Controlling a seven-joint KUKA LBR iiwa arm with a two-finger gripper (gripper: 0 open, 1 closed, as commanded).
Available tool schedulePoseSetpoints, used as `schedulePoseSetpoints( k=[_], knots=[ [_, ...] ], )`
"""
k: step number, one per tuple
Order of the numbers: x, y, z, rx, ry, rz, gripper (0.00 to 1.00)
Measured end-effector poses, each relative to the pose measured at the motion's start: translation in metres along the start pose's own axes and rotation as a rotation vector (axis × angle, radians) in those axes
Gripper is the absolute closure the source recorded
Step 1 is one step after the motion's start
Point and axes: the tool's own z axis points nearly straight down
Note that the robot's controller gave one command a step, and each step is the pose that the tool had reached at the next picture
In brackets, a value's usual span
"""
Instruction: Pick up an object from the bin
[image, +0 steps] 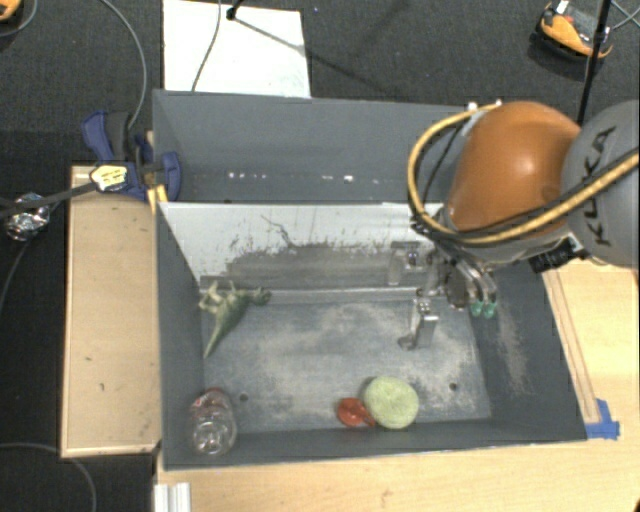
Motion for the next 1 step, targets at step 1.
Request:
schedulePoseSetpoints(
  k=[1],
  knots=[
    [0.0254,-0.0232,0.0446,0.0,-0.007,-0.043,0.0]
  ],
)
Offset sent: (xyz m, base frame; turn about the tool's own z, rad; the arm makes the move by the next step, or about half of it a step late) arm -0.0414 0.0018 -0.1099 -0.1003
